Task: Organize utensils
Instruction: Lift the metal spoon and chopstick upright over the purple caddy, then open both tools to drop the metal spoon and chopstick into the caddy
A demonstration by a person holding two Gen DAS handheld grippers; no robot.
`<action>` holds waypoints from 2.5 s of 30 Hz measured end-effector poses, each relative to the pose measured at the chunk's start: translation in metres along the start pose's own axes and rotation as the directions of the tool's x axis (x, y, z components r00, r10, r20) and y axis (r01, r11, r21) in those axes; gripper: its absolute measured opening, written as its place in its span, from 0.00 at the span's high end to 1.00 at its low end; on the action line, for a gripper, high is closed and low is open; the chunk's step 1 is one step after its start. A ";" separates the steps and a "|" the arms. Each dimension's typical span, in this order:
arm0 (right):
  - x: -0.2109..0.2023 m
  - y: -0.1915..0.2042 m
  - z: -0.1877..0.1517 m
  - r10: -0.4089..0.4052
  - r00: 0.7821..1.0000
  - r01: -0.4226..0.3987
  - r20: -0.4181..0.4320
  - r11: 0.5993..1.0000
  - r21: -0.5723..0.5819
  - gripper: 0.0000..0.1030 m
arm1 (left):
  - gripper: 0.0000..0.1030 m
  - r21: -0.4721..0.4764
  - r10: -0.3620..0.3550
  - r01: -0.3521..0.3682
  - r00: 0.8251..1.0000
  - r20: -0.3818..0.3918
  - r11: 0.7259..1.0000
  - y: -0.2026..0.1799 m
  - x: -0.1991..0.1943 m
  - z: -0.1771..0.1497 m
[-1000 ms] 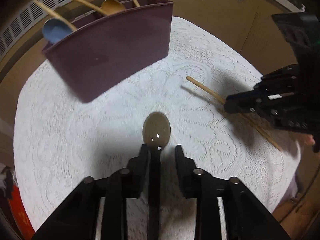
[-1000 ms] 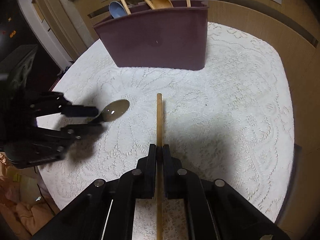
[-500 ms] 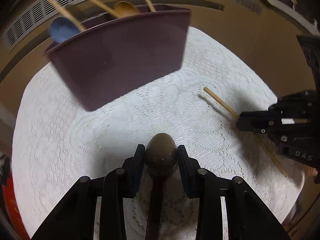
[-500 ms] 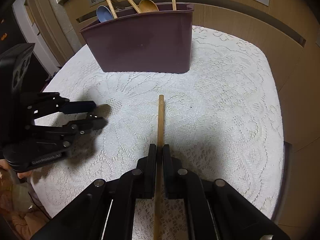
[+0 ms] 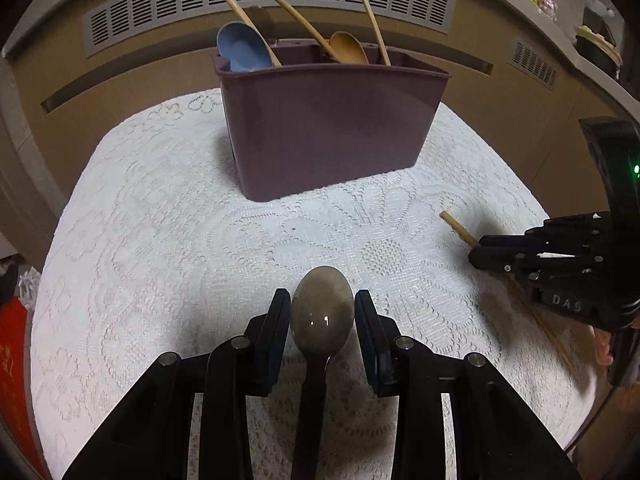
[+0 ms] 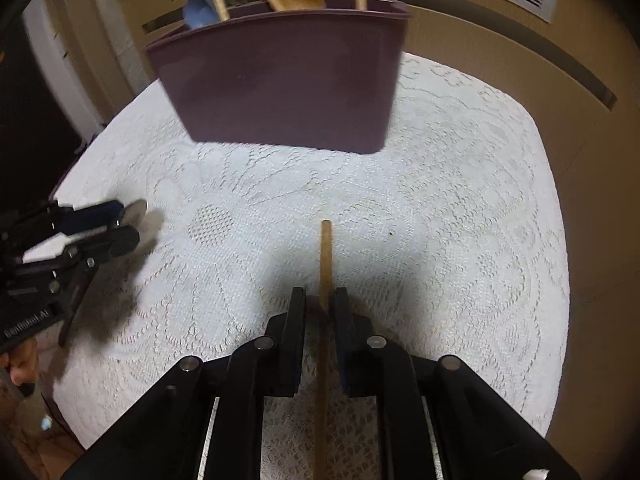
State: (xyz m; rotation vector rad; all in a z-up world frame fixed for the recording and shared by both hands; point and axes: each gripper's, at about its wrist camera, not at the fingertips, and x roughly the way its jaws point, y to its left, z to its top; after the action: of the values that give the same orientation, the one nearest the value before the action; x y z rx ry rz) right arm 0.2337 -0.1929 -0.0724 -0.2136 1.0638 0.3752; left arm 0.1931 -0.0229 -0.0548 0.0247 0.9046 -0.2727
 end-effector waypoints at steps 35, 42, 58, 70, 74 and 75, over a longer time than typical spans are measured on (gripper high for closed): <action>-0.287 0.002 0.155 -0.061 0.634 0.031 0.771 0.998 0.053 0.94 | 0.68 0.065 -0.140 0.129 0.735 0.664 0.989 0.000 -0.234 0.197; -0.257 0.000 0.186 -0.043 0.627 0.025 0.778 0.999 0.035 0.94 | 0.68 0.050 -0.111 0.105 0.723 0.682 0.993 0.011 -0.214 0.212; -0.160 -0.023 0.199 -0.062 0.698 -0.012 0.713 0.995 0.098 0.94 | 0.68 0.027 -0.162 0.179 0.804 0.573 0.984 0.026 -0.109 0.213; -0.074 -0.034 0.185 -0.032 0.802 -0.061 0.596 0.989 0.135 0.94 | 0.68 -0.004 -0.163 0.186 0.875 0.457 0.983 0.036 -0.043 0.185; -0.057 -0.032 0.177 -0.030 0.832 -0.053 0.553 0.990 0.133 0.93 | 0.68 -0.021 -0.158 0.184 0.893 0.422 0.983 0.036 -0.030 0.176; -0.053 -0.032 0.175 -0.025 0.840 -0.056 0.542 0.989 0.133 0.93 | 0.68 -0.028 -0.156 0.184 0.896 0.417 0.983 0.037 -0.028 0.173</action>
State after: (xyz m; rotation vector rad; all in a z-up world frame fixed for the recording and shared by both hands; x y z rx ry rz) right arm 0.3656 -0.1716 0.0568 0.0370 0.5232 0.3434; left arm 0.3195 -0.0047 0.0709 -0.1709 0.4911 -0.3936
